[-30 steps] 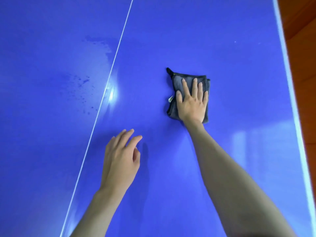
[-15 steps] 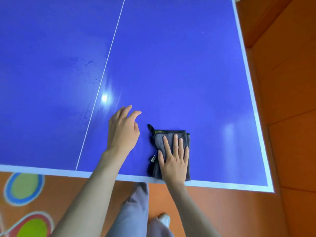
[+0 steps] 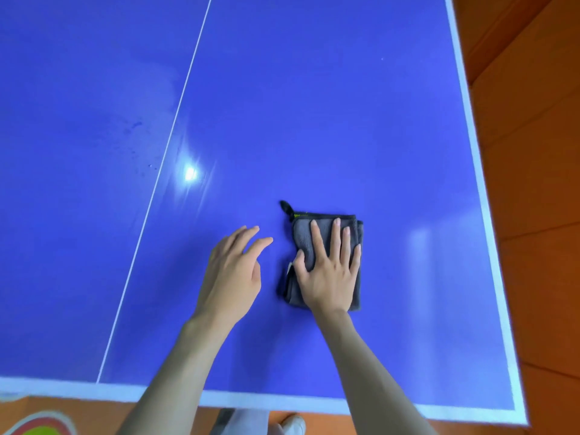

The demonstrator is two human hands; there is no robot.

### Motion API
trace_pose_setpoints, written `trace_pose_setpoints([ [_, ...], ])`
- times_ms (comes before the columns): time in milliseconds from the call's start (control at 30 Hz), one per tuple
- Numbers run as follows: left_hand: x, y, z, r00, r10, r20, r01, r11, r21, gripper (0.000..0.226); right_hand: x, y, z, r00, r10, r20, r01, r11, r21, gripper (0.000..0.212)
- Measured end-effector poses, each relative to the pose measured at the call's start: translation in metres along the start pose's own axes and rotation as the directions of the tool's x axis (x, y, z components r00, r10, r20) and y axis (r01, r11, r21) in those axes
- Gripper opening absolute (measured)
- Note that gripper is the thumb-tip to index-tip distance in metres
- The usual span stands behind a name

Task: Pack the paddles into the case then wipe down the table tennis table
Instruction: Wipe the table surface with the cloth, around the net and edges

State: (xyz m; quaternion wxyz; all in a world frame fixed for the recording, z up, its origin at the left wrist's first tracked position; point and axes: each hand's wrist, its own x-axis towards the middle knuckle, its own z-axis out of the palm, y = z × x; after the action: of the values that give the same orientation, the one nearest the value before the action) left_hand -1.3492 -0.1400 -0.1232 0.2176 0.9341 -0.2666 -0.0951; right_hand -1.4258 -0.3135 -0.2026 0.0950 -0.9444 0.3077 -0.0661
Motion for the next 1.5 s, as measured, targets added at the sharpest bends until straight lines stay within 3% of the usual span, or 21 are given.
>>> trace_pose_setpoints([
  [233, 0.088, -0.011, 0.006, 0.998, 0.011, -0.059, -0.012, 1.0, -0.015, 0.044, 0.189, -0.011, 0.016, 0.996, 0.07, 0.058, -0.07, 0.998, 0.004, 0.071],
  [467, 0.128, -0.028, 0.013, 0.99, -0.08, -0.116, 0.076, 0.997, -0.034, 0.043, 0.335, -0.025, 0.021, 0.989, 0.104, 0.103, -0.104, 0.995, -0.009, 0.064],
  [733, 0.146, -0.031, 0.019, 0.981, -0.099, -0.169, 0.105, 0.994, 0.027, 0.034, 0.412, -0.024, 0.025, 0.991, 0.019, 0.134, -0.022, 1.0, 0.02, 0.059],
  [1000, 0.128, -0.005, 0.019, 0.979, -0.078, -0.186, 0.088, 0.995, 0.048, 0.031, 0.309, -0.004, 0.016, 0.994, -0.044, 0.104, 0.042, 0.999, 0.027, 0.059],
  [1133, 0.09, 0.019, 0.02, 0.968, -0.13, -0.214, 0.147, 0.987, 0.066, 0.032, 0.214, 0.016, 0.008, 0.995, -0.055, 0.082, 0.052, 0.998, 0.029, 0.06],
  [1500, -0.053, 0.078, 0.043, 0.987, -0.031, -0.155, 0.048, 0.993, 0.111, 0.034, -0.081, 0.076, -0.02, 0.996, -0.06, 0.069, 0.058, 0.998, 0.027, 0.06],
])
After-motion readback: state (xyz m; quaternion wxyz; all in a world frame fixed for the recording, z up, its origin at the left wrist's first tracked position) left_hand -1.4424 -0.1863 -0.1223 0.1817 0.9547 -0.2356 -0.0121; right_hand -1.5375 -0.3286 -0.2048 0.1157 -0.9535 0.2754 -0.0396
